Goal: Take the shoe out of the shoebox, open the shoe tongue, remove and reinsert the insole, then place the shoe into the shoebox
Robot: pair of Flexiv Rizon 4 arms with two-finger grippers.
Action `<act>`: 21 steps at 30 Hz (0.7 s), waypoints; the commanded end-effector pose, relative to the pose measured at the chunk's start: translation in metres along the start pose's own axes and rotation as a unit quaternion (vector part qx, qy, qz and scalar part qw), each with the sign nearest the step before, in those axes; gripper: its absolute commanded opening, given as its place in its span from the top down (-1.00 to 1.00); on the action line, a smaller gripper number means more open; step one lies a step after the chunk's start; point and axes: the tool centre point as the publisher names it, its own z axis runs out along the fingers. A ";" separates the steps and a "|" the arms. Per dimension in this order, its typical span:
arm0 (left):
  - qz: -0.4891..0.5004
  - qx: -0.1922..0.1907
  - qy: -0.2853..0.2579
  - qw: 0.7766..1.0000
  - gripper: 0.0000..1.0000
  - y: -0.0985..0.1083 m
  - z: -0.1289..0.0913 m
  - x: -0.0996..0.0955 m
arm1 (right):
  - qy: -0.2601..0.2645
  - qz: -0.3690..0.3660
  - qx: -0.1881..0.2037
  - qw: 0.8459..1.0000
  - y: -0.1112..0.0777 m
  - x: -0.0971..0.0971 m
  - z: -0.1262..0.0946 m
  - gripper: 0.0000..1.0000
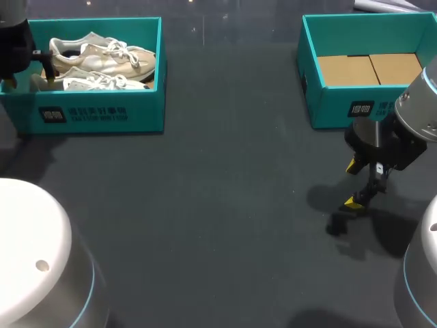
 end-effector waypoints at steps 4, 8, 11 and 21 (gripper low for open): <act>-0.004 0.006 -0.002 1.000 -0.71 0.004 0.012 -0.001 | -0.001 0.000 0.001 1.000 0.000 0.001 0.000 -1.00; -0.009 0.008 -0.001 1.000 -0.67 0.006 0.019 -0.003 | -0.001 0.000 0.001 1.000 0.000 0.001 0.000 -1.00; -0.012 0.012 0.002 1.000 -0.65 0.009 0.025 -0.004 | -0.001 0.000 0.001 1.000 0.000 0.001 0.000 -1.00; -0.012 0.030 0.000 0.999 -0.29 0.010 0.042 -0.002 | -0.001 0.000 0.001 1.000 0.000 0.001 0.000 -1.00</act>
